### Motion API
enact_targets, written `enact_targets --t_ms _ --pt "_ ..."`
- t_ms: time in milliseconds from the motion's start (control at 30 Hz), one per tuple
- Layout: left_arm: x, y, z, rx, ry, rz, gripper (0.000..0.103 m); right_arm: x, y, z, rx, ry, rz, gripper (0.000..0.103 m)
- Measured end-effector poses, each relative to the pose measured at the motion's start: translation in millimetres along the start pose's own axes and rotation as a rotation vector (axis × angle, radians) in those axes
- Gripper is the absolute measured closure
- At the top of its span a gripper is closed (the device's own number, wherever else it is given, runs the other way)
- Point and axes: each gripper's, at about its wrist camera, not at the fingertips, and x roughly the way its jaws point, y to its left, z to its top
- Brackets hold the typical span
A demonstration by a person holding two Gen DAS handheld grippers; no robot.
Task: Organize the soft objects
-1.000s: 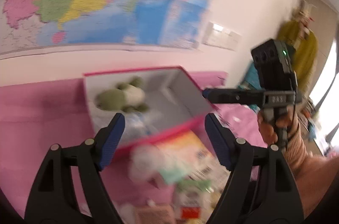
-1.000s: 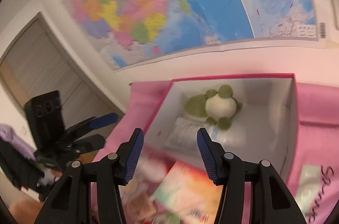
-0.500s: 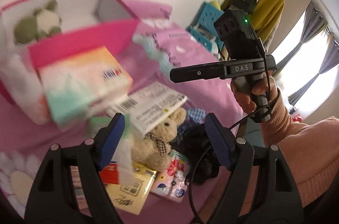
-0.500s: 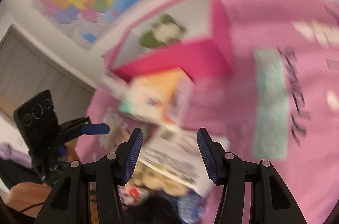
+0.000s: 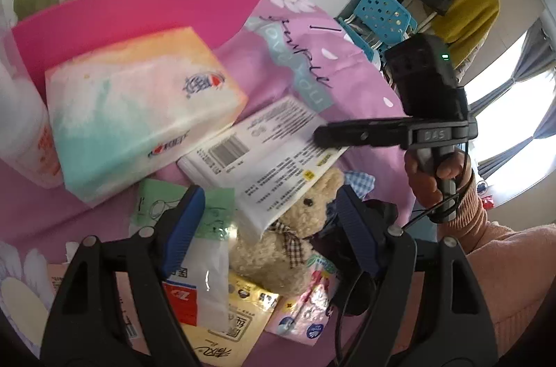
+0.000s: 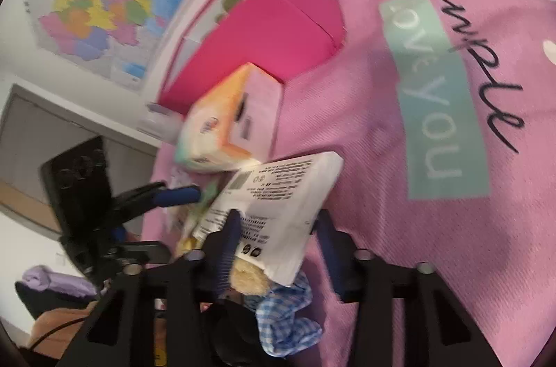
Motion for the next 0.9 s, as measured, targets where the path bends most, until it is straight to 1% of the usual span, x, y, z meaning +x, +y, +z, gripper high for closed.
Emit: enact_targets --t_ms 133,267,400,500,600,633,733,900 --pt "3 4 0 -0.013 0.017 -0.015 0.024 -7 10 -2 -0.065 -0.054 0.002 0.072" --pt "11 2 5 -0.005 0.047 -0.030 0.024 -16 18 -7 -0.130 -0.103 -0.021 0.074" --pt "30 -1 10 0.009 0.113 -0.019 0.024 -23 28 -13 -0.182 -0.139 -0.042 0.074" --pt "43 0 12 -0.003 0.164 -0.043 0.024 -29 31 -15 -0.229 -0.169 -0.057 0.074" --pt "42 -1 14 -0.020 0.137 -0.079 0.024 -30 36 -18 -0.271 -0.184 -0.057 0.075" --pt "41 -1 14 -0.021 0.132 -0.075 0.025 -29 37 -19 -0.279 -0.182 -0.061 0.075" --pt "29 -6 12 -0.019 0.094 -0.055 0.030 -30 35 -16 -0.272 -0.181 -0.063 0.075" --pt "-7 -20 13 -0.008 0.009 -0.014 0.031 -39 47 -12 -0.284 -0.195 -0.037 0.075"
